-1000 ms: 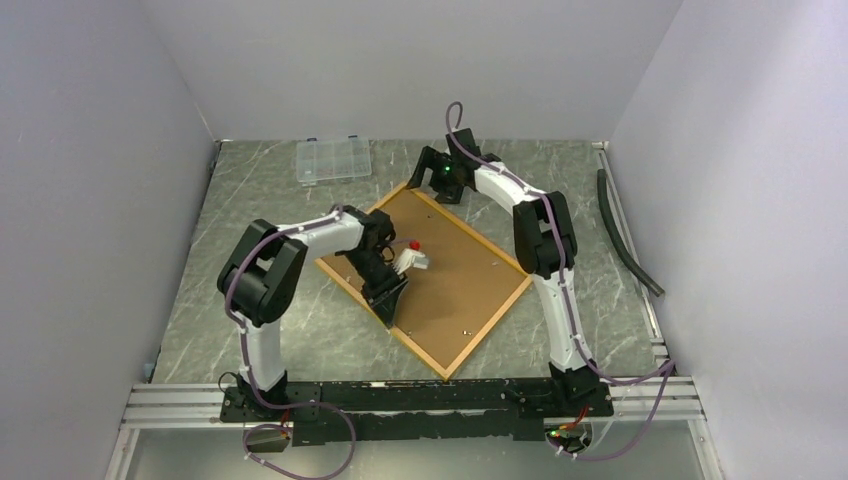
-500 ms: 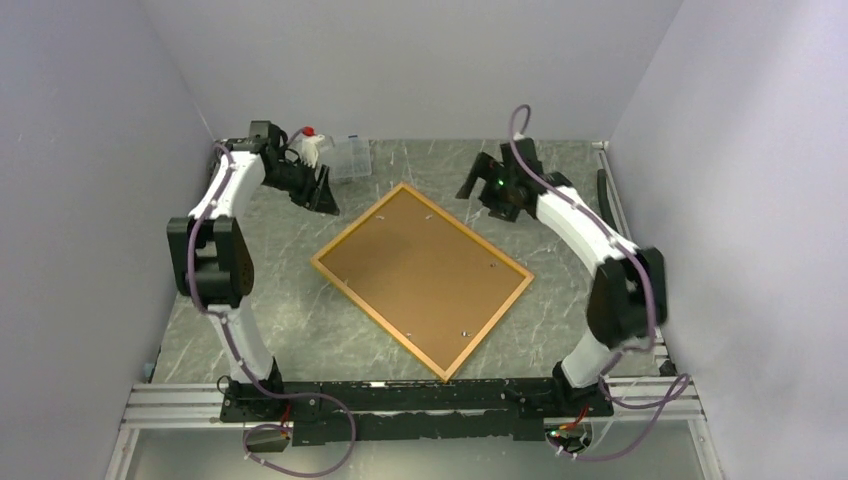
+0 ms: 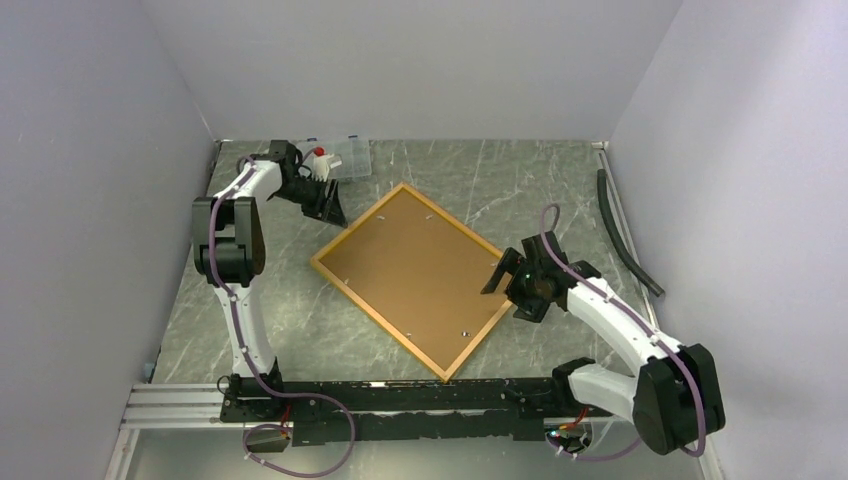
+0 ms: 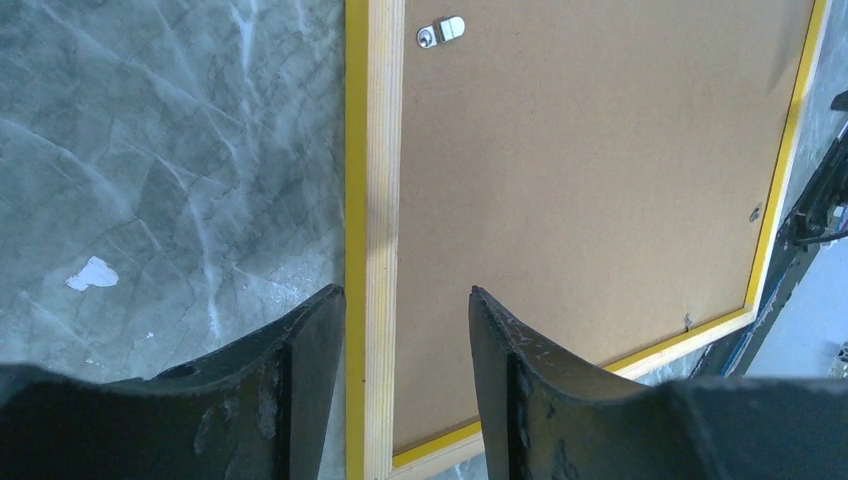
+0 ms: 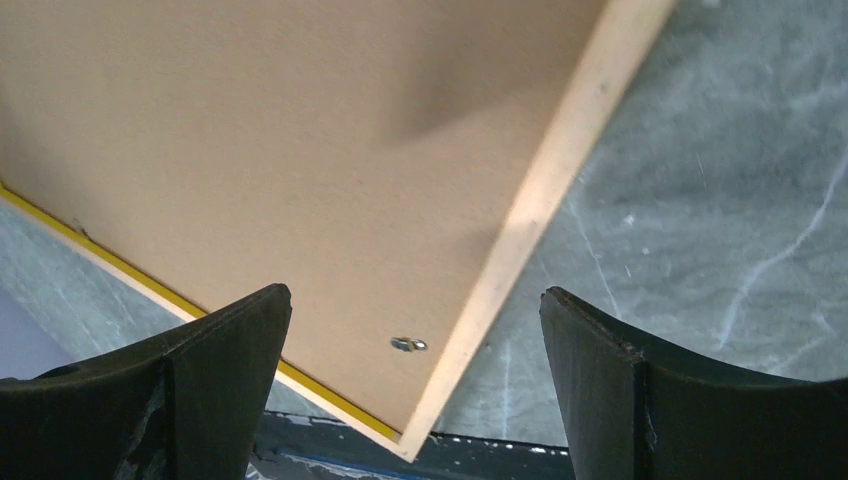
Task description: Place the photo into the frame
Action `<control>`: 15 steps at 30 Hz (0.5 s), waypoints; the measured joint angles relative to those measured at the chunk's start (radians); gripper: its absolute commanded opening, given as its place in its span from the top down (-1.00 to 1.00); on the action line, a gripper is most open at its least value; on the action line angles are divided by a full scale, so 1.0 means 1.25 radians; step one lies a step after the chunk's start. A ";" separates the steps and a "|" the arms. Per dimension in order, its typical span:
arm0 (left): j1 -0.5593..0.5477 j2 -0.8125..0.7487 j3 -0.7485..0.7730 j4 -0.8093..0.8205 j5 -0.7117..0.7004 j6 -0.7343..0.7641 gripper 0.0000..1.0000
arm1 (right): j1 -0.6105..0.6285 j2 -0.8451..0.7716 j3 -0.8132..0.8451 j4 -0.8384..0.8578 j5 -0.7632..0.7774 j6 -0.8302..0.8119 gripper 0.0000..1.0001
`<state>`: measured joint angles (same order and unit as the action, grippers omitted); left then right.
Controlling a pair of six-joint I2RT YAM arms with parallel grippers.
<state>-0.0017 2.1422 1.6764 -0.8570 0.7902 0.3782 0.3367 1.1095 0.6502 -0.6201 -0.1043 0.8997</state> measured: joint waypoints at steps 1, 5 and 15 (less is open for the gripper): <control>0.000 0.000 -0.003 0.008 0.001 -0.002 -0.02 | 0.000 -0.003 -0.012 0.001 -0.001 0.005 -1.00; 0.001 0.001 -0.028 0.032 -0.002 -0.009 0.17 | -0.005 0.026 -0.041 0.038 -0.014 0.013 -1.00; 0.001 0.032 -0.063 0.061 -0.018 -0.018 0.45 | -0.079 0.161 -0.020 0.158 -0.066 -0.004 -1.00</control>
<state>-0.0002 2.1818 1.5970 -0.7811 0.7673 0.3557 0.2375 1.3106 0.6254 -0.4225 -0.1871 0.8951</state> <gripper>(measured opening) 0.336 0.997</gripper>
